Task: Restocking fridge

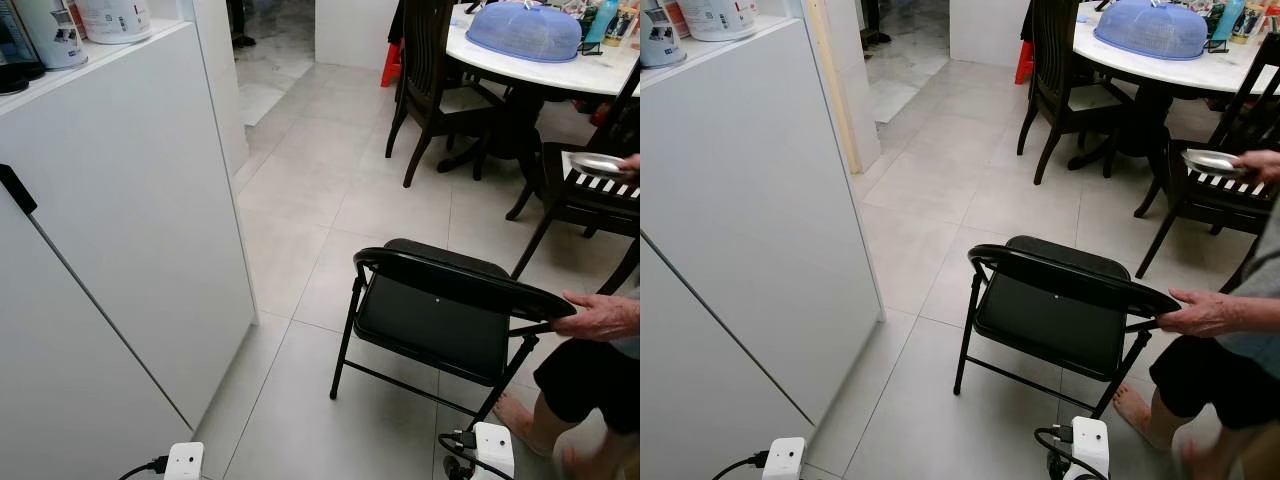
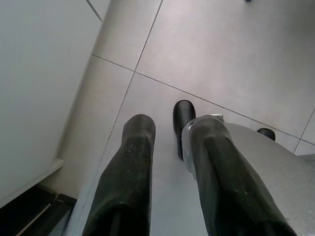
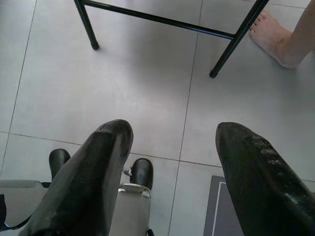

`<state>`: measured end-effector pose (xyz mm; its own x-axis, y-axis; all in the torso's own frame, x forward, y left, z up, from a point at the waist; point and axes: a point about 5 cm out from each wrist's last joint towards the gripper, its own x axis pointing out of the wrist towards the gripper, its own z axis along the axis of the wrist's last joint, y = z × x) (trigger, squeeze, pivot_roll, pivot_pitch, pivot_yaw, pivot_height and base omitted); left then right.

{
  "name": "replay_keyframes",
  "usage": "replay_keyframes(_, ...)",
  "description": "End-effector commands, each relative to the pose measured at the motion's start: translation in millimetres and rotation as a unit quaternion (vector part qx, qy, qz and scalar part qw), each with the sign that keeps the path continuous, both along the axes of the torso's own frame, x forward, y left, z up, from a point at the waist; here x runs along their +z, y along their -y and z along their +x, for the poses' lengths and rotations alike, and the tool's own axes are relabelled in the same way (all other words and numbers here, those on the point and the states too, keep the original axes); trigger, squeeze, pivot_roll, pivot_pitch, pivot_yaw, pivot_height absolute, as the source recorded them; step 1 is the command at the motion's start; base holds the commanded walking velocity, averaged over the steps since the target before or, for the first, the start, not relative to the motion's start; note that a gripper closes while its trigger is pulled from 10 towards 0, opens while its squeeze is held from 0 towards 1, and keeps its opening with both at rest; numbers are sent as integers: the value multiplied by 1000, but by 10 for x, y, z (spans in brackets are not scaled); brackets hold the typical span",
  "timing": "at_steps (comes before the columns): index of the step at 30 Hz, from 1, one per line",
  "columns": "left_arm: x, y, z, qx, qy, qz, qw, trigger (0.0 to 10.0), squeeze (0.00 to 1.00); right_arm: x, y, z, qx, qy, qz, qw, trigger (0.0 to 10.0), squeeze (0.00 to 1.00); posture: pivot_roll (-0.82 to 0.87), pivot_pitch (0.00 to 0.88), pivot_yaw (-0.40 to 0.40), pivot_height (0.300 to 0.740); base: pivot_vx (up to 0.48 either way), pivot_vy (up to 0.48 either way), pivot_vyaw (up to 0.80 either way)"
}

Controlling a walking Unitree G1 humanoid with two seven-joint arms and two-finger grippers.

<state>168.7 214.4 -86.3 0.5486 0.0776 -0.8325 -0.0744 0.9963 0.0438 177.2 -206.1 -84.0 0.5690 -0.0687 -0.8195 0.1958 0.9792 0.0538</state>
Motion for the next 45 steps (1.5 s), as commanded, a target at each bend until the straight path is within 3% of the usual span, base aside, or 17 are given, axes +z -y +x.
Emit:
replay_keyframes(1,-7,-3,-12,-11,-8,7,1000,10000,337,19,5,36,-1,5,-1,1000,10000,0,63,0,-49,740,0,0,0)
replay_keyframes(2,-7,-3,-12,-11,-8,6,1000,10000,337,19,5,36,-1,5,-1,1000,10000,0,62,0,-48,740,0,0,0)
replay_keyframes(3,-7,-3,-12,-11,-8,6,1000,10000,1000,19,4,36,-1,5,-1,1000,10000,0,62,0,-48,740,0,0,0)
replay_keyframes(19,-7,1,-12,-7,-7,2,1000,10000,1000,19,9,37,-1,4,0,1000,10000,0,63,0,-51,740,0,0,0)
replay_keyframes(20,-7,0,-11,-8,-7,4,1000,10000,0,20,10,38,-1,4,0,1000,10000,0,63,0,-51,740,0,0,0)
replay_keyframes(30,-6,-1,-9,-5,-7,4,1000,10000,0,25,10,47,9,4,-2,1000,10000,0,63,0,-53,740,0,0,0)
replay_keyframes(45,-5,-4,-8,-4,-6,4,1000,10000,0,23,9,47,15,0,-5,1000,10000,0,66,0,-52,740,0,0,773)
